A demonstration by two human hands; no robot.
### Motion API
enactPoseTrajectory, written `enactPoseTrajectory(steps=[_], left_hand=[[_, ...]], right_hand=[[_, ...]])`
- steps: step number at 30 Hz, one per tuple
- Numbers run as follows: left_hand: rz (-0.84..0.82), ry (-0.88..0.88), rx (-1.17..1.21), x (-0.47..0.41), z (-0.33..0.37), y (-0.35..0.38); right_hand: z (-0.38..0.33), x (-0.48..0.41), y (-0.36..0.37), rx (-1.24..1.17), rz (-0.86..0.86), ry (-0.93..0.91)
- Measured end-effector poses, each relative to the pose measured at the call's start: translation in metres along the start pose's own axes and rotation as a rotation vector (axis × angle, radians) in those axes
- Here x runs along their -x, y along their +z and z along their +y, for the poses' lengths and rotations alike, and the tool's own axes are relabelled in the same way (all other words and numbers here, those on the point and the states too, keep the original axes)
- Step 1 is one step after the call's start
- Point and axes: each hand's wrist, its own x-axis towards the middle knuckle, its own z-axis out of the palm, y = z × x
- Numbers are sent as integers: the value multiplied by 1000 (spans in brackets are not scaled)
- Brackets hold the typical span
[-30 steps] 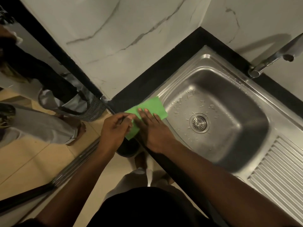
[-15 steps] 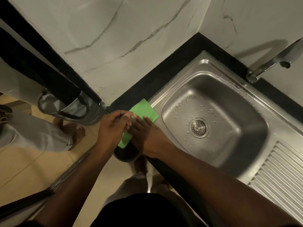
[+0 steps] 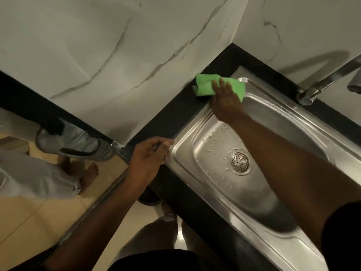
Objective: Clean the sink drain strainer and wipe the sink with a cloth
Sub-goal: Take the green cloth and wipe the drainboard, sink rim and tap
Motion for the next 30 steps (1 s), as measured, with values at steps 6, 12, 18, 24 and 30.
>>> enactPoseTrajectory(steps=[6, 12, 18, 24, 30], left_hand=[[-82, 54, 35, -29, 17, 4], [-49, 60, 74, -47, 32, 30], [-44, 42, 49, -48, 37, 49], [-44, 28, 119, -52, 42, 64], [-55, -6, 76, -52, 39, 71]], right_hand=[[-40, 31, 23, -194, 46, 57], [-82, 156, 58, -275, -50, -412], [-58, 169, 79, -142, -60, -637], [-3, 106, 59, -142, 39, -383], [60, -4, -2, 1, 102, -76]])
